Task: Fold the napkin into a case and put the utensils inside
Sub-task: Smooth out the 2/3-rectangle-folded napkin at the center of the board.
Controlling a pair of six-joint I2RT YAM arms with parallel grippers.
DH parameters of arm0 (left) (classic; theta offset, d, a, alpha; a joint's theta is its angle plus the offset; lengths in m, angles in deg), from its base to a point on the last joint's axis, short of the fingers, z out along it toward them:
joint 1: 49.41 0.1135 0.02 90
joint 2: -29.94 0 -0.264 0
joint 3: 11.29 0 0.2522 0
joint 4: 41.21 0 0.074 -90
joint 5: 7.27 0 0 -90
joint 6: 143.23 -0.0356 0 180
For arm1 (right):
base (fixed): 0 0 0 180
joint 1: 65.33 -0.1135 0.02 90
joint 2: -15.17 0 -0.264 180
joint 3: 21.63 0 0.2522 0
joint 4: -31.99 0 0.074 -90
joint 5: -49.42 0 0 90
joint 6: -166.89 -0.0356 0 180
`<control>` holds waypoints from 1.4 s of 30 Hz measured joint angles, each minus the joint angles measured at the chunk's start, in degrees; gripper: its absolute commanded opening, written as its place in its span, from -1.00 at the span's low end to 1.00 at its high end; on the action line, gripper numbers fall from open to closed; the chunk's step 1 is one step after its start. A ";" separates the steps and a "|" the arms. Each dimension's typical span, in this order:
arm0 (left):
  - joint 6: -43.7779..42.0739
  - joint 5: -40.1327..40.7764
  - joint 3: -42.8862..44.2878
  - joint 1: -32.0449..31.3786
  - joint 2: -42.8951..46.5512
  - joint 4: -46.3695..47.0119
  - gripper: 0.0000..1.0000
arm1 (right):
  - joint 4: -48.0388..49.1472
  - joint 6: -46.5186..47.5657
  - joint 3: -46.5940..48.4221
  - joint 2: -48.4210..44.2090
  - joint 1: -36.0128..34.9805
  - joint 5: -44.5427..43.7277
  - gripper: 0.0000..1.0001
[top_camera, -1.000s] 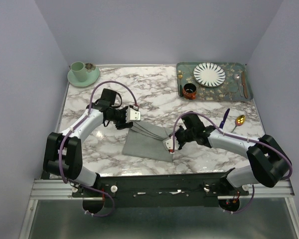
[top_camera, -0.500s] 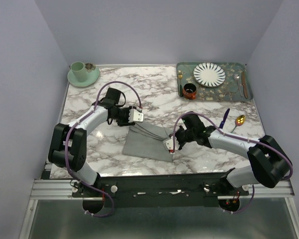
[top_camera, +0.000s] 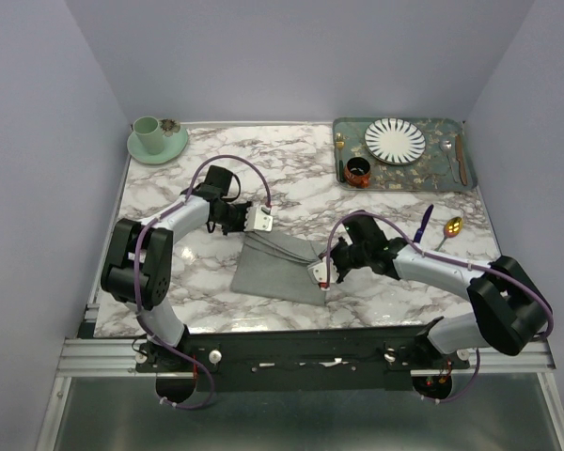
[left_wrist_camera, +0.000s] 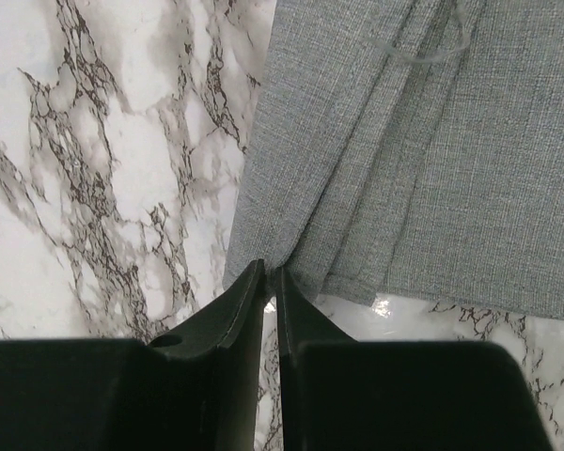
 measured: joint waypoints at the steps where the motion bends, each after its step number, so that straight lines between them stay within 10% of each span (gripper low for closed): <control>1: -0.17 -0.02 0.00 0.00 0.02 -0.09 -0.87 | -0.02 -0.13 0.00 -0.17 -0.02 0.00 -0.99; 26: 0.52 -0.33 -6.71 -2.67 9.62 -8.15 -1.00 | -4.00 -1.66 -4.00 -5.95 -0.94 0.70 -0.99; 42: 6.12 3.98 -6.56 -4.13 4.31 -7.21 -0.99 | 1.44 -0.46 0.61 6.95 -1.44 -4.44 -0.99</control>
